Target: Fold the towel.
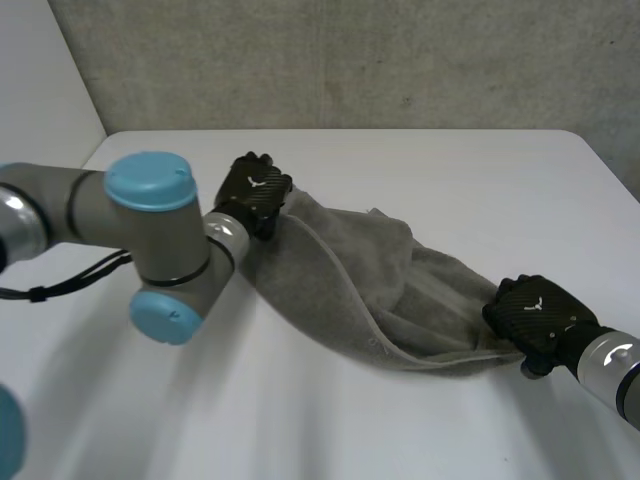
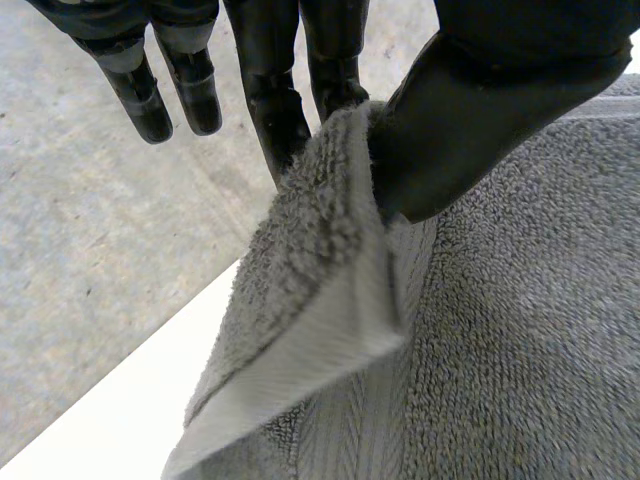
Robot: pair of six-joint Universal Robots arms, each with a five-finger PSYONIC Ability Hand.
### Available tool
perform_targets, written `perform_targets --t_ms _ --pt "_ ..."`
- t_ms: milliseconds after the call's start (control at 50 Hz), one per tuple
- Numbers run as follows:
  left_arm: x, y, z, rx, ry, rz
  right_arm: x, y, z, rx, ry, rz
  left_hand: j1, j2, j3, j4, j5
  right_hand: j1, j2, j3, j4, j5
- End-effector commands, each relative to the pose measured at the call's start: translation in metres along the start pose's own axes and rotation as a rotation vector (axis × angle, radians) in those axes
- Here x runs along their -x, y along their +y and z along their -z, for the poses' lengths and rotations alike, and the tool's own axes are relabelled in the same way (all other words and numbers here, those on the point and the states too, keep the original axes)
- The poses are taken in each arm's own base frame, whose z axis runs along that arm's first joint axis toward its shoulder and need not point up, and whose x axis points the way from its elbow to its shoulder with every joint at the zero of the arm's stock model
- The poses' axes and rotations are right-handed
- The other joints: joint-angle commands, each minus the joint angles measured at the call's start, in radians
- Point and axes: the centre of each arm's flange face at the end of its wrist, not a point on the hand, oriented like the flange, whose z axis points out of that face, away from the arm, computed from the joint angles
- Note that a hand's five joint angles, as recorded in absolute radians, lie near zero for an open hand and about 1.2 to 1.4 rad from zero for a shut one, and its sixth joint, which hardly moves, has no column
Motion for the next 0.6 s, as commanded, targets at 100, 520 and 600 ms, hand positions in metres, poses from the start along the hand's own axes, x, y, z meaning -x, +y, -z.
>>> perform_targets --t_ms 100,520,600 --pt "0.031 0.008 0.036 0.088 -0.055 0.025 0.006 0.006 -0.008 -0.040 0.007 0.015 0.141 0.080 -0.048 -0.054 0.090 -0.138 -0.148 -0.046 -0.076 -0.135" --pt "0.073 -0.003 0.101 0.131 -0.003 0.180 -0.024 -0.001 -0.014 -0.042 0.076 0.035 0.141 0.080 -0.048 -0.054 0.090 0.675 0.664 -0.046 -0.076 0.677" --pt "0.074 -0.017 0.116 0.111 0.021 0.185 -0.031 -0.031 0.012 -0.122 0.062 0.042 0.141 0.080 -0.048 -0.054 0.090 0.675 0.664 -0.046 -0.076 0.677"
